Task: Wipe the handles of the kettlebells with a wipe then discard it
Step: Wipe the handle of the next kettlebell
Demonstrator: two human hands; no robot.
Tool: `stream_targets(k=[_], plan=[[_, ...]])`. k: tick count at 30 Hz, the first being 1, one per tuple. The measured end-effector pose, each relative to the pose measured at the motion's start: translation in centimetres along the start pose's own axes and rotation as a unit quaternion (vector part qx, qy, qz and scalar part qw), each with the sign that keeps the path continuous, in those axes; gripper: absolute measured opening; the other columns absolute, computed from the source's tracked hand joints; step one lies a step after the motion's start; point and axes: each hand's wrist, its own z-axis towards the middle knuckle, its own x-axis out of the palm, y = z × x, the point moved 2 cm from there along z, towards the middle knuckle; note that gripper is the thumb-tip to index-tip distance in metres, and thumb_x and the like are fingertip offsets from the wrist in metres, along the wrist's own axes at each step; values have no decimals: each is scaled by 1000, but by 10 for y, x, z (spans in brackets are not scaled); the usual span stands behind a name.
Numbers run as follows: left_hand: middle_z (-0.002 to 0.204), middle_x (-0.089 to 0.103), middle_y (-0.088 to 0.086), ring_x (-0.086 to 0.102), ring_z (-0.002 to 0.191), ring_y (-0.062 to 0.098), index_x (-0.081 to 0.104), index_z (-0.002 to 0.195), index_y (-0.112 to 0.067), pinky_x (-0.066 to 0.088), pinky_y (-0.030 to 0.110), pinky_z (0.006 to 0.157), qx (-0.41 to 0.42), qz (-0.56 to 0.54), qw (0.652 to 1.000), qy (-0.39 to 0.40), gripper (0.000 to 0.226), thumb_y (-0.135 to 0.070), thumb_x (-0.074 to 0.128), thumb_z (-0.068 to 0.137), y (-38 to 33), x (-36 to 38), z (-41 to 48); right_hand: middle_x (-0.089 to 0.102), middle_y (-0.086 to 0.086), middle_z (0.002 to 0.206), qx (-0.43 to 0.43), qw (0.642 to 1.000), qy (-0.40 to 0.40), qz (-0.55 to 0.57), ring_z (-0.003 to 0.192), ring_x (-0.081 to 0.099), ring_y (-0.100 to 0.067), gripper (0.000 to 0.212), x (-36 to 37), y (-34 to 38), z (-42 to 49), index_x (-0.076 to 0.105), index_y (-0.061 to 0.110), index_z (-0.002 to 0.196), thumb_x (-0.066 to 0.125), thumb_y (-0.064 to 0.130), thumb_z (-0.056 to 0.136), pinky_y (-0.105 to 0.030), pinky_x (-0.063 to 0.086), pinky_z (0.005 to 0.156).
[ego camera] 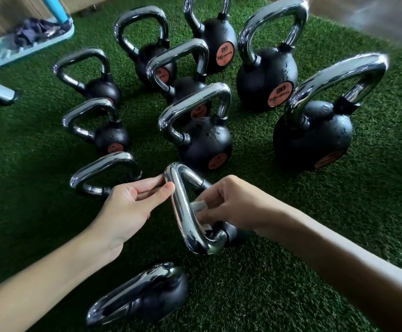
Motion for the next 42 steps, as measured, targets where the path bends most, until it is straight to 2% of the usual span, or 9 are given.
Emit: stream_targets(k=[10,13,15,19,26,30,33,37,42], plan=[[96,71,-34,55,91,-31,78,112,-29,38,2,83,7,8,1000,-3,30,-34,78,81,2,-5,8,78,-15,91,93,987,-5,132,74,70,-22,20,-1,-1,2,76,0,100,79,4,80,-33,60,74],[103,73,-29,57,96,-28,78,111,-29,36,2,84,12,14,1000,3,33,-36,79,79,1,-6,10,65,3,56,87,980,-62,169,44,45,-5,6,1,3,19,76,12,81,78,7,83,-18,39,42],[104,73,-28,57,97,-27,79,110,-29,35,5,86,12,18,1000,2,36,-39,80,75,0,-6,10,57,8,48,85,977,-72,179,41,36,-4,13,-2,2,21,73,16,74,78,8,83,-16,27,38],[101,73,-29,56,93,-29,79,109,-28,37,-5,76,12,22,1000,-3,34,-36,80,76,0,-8,11,55,4,48,113,974,-11,195,40,39,-4,20,0,-6,10,66,13,68,78,5,82,-16,31,37],[84,67,-40,51,86,-35,79,108,-30,37,-2,73,16,23,1000,-5,32,-35,81,76,-1,-5,12,65,2,59,55,952,-150,260,43,51,-4,17,4,8,32,76,1,99,78,6,83,-16,38,41],[88,69,-37,53,86,-34,79,109,-28,38,-6,69,20,15,1000,-3,33,-33,81,76,1,-5,12,78,8,77,-57,959,-272,49,73,73,-4,10,8,4,31,82,25,90,82,21,81,-26,60,71],[104,74,-27,56,94,-29,79,110,-29,37,3,80,13,11,1000,6,36,-36,81,76,3,-7,11,77,16,79,-146,931,-321,-97,74,69,6,7,9,6,36,81,28,88,81,28,81,-20,56,71],[113,73,-23,55,107,-21,78,112,-31,33,8,90,9,6,1000,15,39,-41,80,74,2,-8,11,77,12,79,-192,898,-341,-200,74,66,-5,7,10,3,45,80,28,88,77,32,84,-28,52,73],[103,73,-28,54,92,-32,79,111,-26,38,-6,74,18,14,1000,13,29,-30,79,82,0,-6,13,74,8,74,-188,860,-364,-303,74,54,-17,13,8,-8,49,77,25,80,78,38,80,-34,48,68]])
